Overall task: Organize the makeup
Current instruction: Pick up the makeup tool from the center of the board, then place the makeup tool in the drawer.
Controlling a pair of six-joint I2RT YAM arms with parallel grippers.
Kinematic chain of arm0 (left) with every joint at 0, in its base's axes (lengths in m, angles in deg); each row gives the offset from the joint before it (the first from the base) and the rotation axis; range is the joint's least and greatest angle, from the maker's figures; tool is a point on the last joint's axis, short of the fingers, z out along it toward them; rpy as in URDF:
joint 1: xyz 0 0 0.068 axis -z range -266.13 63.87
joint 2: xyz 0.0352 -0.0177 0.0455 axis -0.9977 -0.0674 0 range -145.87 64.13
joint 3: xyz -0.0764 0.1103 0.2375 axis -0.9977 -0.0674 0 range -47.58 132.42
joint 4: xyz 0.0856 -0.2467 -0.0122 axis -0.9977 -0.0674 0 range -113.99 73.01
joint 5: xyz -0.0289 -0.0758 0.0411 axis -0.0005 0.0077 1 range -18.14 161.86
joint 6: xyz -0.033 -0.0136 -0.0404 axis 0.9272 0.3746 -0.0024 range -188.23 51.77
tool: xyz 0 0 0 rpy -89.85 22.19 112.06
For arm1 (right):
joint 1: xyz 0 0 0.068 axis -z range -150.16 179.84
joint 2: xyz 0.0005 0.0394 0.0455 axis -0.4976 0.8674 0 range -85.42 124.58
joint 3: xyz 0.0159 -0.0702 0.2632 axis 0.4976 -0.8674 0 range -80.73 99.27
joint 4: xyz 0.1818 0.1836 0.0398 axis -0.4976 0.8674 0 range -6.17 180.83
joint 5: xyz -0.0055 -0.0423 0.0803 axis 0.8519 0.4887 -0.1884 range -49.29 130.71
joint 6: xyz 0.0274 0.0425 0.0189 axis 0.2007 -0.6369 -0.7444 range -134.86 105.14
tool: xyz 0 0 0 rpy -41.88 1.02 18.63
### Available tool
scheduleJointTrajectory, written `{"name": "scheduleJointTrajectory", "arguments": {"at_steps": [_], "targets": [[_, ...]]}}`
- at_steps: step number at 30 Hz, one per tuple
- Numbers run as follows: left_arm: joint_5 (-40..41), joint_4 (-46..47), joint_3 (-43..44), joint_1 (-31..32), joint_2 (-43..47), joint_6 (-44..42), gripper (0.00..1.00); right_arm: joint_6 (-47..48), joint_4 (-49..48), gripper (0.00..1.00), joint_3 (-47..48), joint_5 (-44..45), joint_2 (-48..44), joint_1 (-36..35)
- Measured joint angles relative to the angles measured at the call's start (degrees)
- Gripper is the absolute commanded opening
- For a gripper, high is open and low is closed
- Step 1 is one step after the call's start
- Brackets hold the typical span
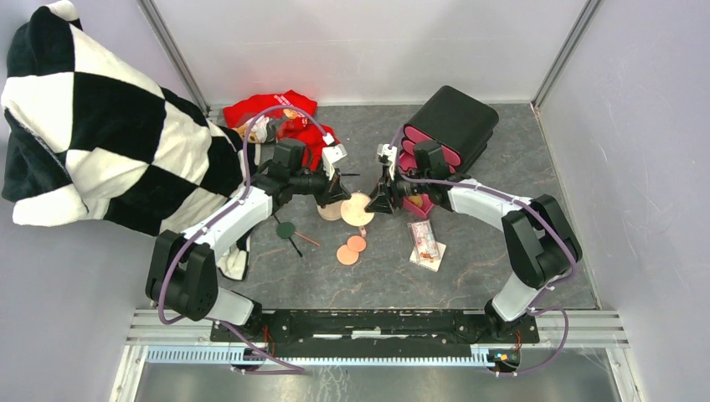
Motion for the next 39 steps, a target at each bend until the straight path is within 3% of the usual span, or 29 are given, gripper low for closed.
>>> {"name": "scheduleJointTrajectory", "arguments": {"at_steps": [6, 7, 10, 13, 14, 21, 30, 39], "targets": [[0.1, 1.0, -0.2, 0.2, 0.2, 1.2, 0.05, -0.7, -0.2, 0.25, 0.0, 0.3, 0.4, 0.1], [0.2, 1.3, -0.4, 0.2, 0.2, 1.3, 0.15, -0.6, -0.2, 0.19, 0.0, 0.5, 0.4, 0.1], [1.0, 1.6, -0.5, 0.2, 0.2, 1.4, 0.59, -0.7, -0.4, 0.05, 0.0, 1.5, 0.4, 0.8], [2.2, 1.7, -0.6, 0.1, 0.4, 2.1, 0.93, -1.1, -0.7, 0.0, 0.0, 3.4, 0.3, 3.0], [2.8, 1.9, -0.7, 0.1, 0.6, 2.3, 0.99, -1.2, -0.9, 0.0, 0.0, 4.4, 0.2, 4.1], [5.6, 3.5, -2.4, -0.5, 4.9, 2.9, 1.0, 0.1, -0.6, 0.0, -1.0, 14.5, -4.1, 9.6], [6.0, 4.2, -2.4, -0.7, 5.7, 2.9, 1.0, 4.6, 0.9, 0.01, -1.0, 27.1, -6.7, 10.3], [6.1, 4.2, -2.7, -0.7, 5.7, 2.9, 1.0, 5.6, 3.8, 0.03, -0.9, 28.8, -2.0, 10.5]]}}
